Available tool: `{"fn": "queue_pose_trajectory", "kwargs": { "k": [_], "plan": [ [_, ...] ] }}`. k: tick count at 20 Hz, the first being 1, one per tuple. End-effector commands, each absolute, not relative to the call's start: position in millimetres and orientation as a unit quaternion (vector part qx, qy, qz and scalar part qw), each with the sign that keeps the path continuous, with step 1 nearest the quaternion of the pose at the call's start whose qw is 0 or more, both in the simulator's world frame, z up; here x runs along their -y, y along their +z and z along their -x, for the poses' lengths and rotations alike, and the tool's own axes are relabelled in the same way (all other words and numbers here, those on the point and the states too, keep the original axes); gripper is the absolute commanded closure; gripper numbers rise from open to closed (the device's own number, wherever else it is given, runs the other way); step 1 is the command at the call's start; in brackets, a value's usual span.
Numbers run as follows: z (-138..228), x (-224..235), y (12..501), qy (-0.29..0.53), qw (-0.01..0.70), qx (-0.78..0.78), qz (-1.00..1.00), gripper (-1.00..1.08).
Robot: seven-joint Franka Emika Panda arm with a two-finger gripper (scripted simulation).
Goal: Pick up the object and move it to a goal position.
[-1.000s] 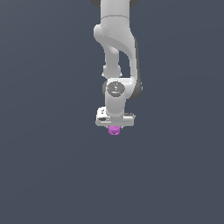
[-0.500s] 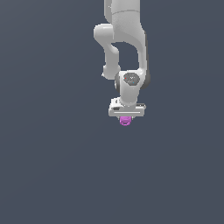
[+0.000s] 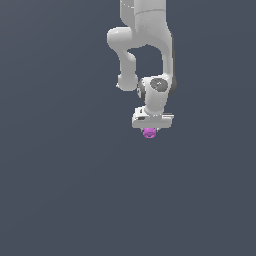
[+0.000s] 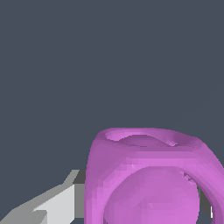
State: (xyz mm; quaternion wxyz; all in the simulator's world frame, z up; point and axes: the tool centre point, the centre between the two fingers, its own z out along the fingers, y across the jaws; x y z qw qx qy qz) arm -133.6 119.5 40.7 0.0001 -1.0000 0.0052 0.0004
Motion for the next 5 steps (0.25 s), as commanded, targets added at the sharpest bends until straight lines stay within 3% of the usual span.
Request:
{"fn": "queue_pose_trajectory", "kwargs": {
  "k": [1, 5],
  "plan": [
    [135.3, -121.6, 40.8, 0.000, 0.000, -0.006, 1.000, 1.08],
    [132.9, -119.7, 40.9, 0.000, 0.000, -0.006, 1.000, 1.08]
  ]
}}
